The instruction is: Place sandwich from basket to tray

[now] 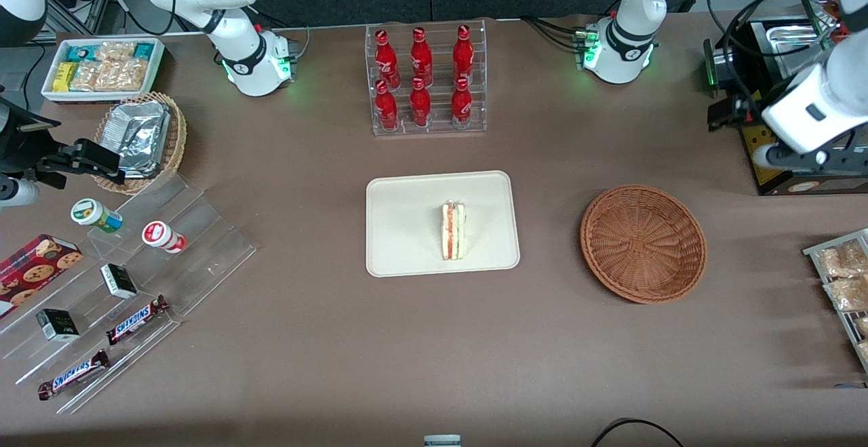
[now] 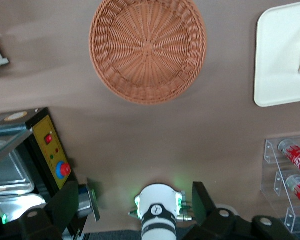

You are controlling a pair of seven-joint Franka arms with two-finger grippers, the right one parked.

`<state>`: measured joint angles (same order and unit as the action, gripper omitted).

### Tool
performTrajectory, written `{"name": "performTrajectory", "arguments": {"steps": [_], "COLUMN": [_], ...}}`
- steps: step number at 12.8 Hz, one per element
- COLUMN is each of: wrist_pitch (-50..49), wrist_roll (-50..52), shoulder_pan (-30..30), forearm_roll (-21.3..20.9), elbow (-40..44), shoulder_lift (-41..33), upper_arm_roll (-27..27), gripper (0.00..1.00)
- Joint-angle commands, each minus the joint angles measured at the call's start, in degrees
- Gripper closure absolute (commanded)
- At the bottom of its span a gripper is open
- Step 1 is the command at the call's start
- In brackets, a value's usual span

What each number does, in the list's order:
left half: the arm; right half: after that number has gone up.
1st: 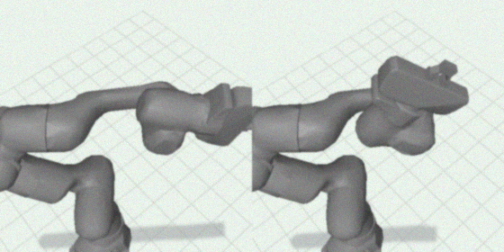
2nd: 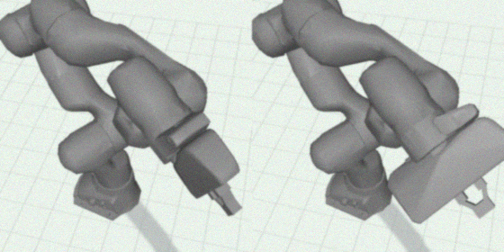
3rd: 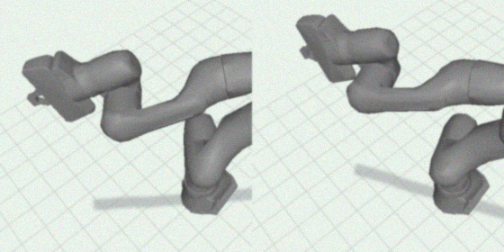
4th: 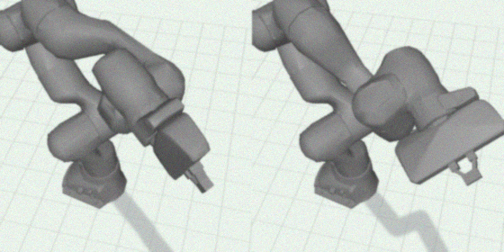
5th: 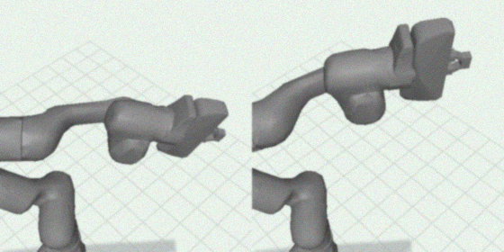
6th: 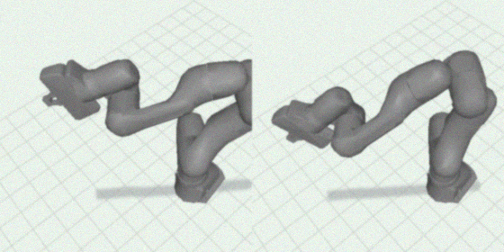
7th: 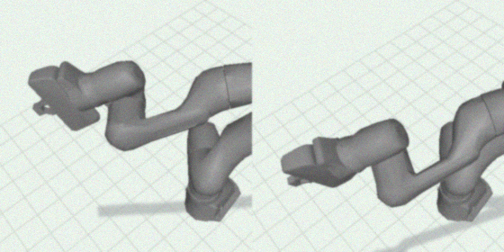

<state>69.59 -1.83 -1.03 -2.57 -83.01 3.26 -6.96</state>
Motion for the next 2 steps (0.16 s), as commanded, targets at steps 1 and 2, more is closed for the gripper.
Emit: {"name": "performTrajectory", "arguments": {"steps": [1,2], "wrist_pitch": [-0.86,-0.34], "wrist_roll": [1.13,1.13], "shoulder_pan": [1.82,1.91], "forearm_roll": [0.55,0.64], "elbow": [-0.57,-1.19], "shoulder_lift": [-2.11,-2.03], "upper_arm_roll": [2.13,2.13], "gripper": [0.0,0.0]}}
